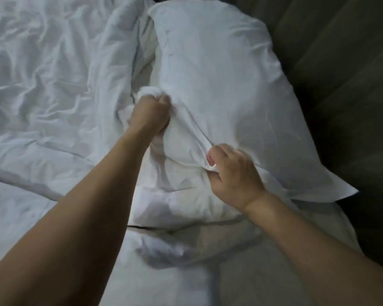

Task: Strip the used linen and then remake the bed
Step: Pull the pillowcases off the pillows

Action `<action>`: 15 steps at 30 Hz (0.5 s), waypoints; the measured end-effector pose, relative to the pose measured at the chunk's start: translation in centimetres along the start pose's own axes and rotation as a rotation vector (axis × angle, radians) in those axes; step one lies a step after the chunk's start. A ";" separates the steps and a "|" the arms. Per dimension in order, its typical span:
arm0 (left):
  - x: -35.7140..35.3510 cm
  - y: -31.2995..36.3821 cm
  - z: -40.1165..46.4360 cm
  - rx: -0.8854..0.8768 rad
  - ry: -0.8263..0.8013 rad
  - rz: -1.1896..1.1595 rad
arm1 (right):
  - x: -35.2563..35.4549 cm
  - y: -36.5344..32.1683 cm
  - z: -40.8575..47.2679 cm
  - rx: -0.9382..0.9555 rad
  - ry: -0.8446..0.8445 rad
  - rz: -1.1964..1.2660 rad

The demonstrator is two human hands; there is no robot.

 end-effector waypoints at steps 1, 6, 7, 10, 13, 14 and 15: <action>0.1 4.1 -0.9 -0.128 0.058 -0.098 | 2.8 0.9 -0.8 -0.026 0.039 0.014; -6.0 19.2 0.0 -0.414 -0.083 -0.220 | 13.1 8.9 -1.3 -0.357 0.196 -0.017; -8.3 19.2 0.9 -0.373 -0.178 -0.103 | 12.5 10.8 -1.0 -0.443 0.161 0.027; -13.4 15.6 0.5 -0.343 -0.244 0.541 | 9.8 14.9 -3.1 -0.795 0.143 0.427; -15.3 12.2 -9.9 -0.681 0.058 0.469 | 6.6 16.2 -13.1 -1.035 0.147 0.773; -16.6 9.8 -14.4 -0.776 0.073 0.403 | 5.4 16.4 -17.7 -1.088 0.101 0.814; -18.2 6.8 -18.7 -0.819 0.013 0.402 | 4.0 16.5 -22.5 -1.157 0.034 0.826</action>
Point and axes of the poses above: each hand's wrist, its own z-axis towards the middle knuckle, its own x-axis out of the back of the hand, y = z × x, the point moved 3 cm from there along z, towards the middle knuckle, and after that the axes turned 6 degrees about -y, right-handed, at the moved point
